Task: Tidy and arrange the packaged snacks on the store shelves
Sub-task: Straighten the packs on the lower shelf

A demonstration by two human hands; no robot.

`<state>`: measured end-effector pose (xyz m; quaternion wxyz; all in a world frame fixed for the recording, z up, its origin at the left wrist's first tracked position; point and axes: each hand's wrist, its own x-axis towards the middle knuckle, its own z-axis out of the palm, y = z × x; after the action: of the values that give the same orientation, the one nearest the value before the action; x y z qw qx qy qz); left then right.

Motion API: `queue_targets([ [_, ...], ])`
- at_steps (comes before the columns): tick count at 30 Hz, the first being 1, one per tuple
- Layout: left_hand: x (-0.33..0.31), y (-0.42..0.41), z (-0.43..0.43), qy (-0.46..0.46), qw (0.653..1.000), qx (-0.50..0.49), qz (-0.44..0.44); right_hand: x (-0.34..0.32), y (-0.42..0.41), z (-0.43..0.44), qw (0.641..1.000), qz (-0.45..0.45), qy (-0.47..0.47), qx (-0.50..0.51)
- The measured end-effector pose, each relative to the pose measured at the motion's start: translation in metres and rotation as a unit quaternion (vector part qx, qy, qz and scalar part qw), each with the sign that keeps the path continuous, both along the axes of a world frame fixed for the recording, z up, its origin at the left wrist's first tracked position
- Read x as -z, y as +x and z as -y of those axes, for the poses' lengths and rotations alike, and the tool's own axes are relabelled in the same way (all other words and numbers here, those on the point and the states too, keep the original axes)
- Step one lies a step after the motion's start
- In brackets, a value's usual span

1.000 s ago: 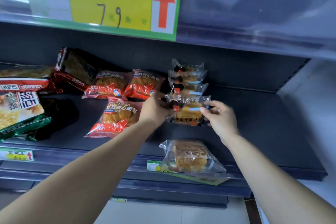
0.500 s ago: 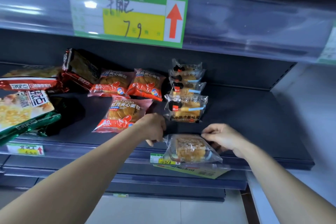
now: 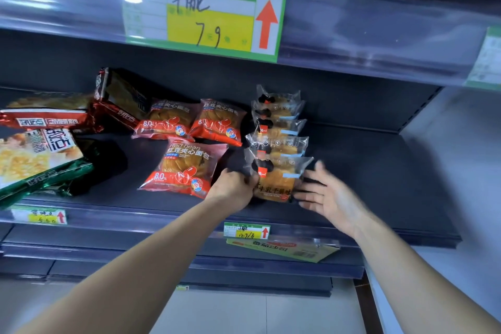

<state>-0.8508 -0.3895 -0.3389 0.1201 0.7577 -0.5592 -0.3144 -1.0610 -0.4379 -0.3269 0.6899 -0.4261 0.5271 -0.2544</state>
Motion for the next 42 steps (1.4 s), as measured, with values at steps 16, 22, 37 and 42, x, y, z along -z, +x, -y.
queue_targets([
  [16, -0.022, 0.010, -0.003, -0.126, 0.989, -0.075, 0.002, -0.009, 0.044, -0.005, 0.841, -0.268, -0.442, 0.163],
  [22, -0.035, 0.061, -0.011, -0.190, 0.971, -0.126, 0.071, -0.036, 0.107, 0.008, 0.823, -0.254, -0.506, 0.038],
  [37, -0.009, 0.179, 0.054, -0.109, 0.974, -0.163, 0.113, -0.020, 0.229, 0.097, 0.777, -0.462, -0.357, -0.235],
  [42, -0.010, 0.189, 0.070, -0.048, 0.966, -0.198, 0.160, -0.029, 0.240, 0.106, 0.797, -0.458, -0.302, -0.253],
])
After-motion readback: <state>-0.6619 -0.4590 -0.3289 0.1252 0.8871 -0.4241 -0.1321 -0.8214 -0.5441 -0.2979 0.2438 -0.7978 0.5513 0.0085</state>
